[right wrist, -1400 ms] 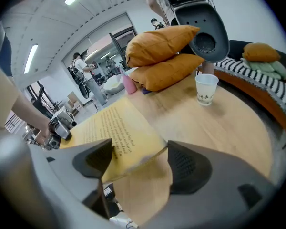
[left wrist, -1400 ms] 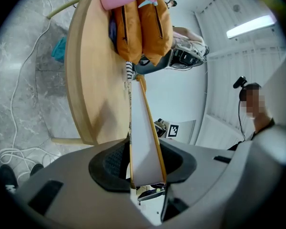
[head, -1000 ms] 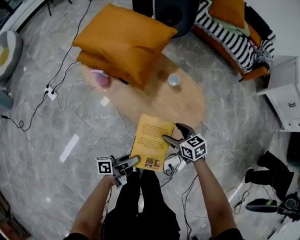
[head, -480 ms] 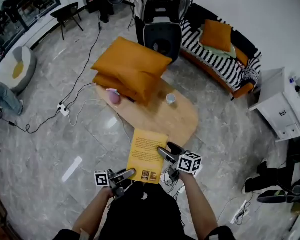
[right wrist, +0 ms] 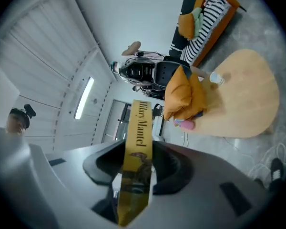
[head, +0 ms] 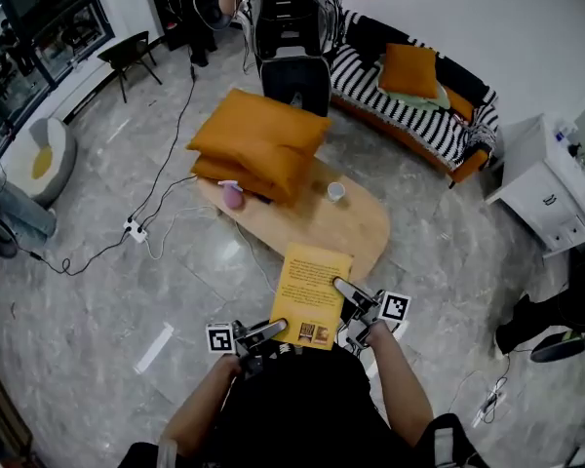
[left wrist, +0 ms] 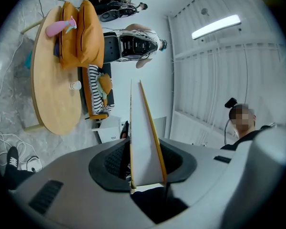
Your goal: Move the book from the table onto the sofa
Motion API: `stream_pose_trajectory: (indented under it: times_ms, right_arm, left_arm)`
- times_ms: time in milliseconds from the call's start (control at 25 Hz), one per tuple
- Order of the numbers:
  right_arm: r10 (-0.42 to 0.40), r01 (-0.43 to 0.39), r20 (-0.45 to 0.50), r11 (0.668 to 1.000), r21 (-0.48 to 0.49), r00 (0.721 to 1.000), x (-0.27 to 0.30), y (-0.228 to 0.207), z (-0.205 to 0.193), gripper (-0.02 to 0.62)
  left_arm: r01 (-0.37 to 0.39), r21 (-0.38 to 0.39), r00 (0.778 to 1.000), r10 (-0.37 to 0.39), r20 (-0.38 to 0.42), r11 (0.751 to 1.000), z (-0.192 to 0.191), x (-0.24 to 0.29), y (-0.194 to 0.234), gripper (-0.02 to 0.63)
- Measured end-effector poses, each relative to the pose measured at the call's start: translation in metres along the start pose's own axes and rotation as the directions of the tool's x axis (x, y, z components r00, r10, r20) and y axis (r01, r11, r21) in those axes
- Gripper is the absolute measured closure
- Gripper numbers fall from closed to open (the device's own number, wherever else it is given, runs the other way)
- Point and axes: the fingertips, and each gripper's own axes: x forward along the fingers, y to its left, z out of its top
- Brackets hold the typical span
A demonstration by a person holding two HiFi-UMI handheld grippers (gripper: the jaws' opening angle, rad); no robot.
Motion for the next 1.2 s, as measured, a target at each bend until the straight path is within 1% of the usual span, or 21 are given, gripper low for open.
stream_pose_trajectory:
  times_ms: [40, 160, 280, 400, 560, 720, 1200]
  right_arm:
    - [0.016, -0.015, 0.018, 1.0, -0.012, 1.0, 0.002, 0.003, 0.005, 0.425]
    - [0.063, -0.063, 0.055, 0.998, -0.008, 0.996, 0.004, 0.019, 0.015, 0.434]
    - [0.064, -0.063, 0.061, 0.998, -0.022, 0.996, -0.001, 0.026, 0.021, 0.434]
    - [0.069, -0.068, 0.071, 0.997, -0.029, 0.995, 0.006, 0.026, 0.026, 0.436]
    - [0.069, -0.069, 0.078, 0.998, -0.007, 0.995, -0.002, 0.03, 0.027, 0.437]
    - [0.077, -0.076, 0.079, 0.997, -0.012, 0.994, -0.012, 0.032, 0.024, 0.437]
    - [0.046, -0.047, 0.109, 0.999, 0.007, 0.993, -0.02, 0.026, 0.017, 0.436]
  left_arm:
    - [0.0, 0.004, 1.0, 0.0, 0.001, 1.0, 0.004, 0.001, 0.001, 0.457]
    - [0.041, -0.013, 0.999, -0.041, 0.026, 0.999, 0.008, 0.011, -0.012, 0.457]
    - [0.064, -0.017, 0.997, -0.063, 0.052, 0.998, 0.003, 0.017, -0.014, 0.457]
    - [0.065, -0.012, 0.996, -0.065, 0.061, 0.998, 0.01, 0.016, -0.01, 0.457]
    - [0.066, 0.003, 0.997, -0.066, 0.038, 0.998, 0.006, 0.024, -0.016, 0.457]
    - [0.048, 0.008, 0.999, -0.048, 0.014, 0.999, -0.002, 0.025, -0.017, 0.457]
    - [0.023, -0.024, 1.0, -0.024, -0.015, 0.999, -0.008, 0.022, -0.016, 0.457]
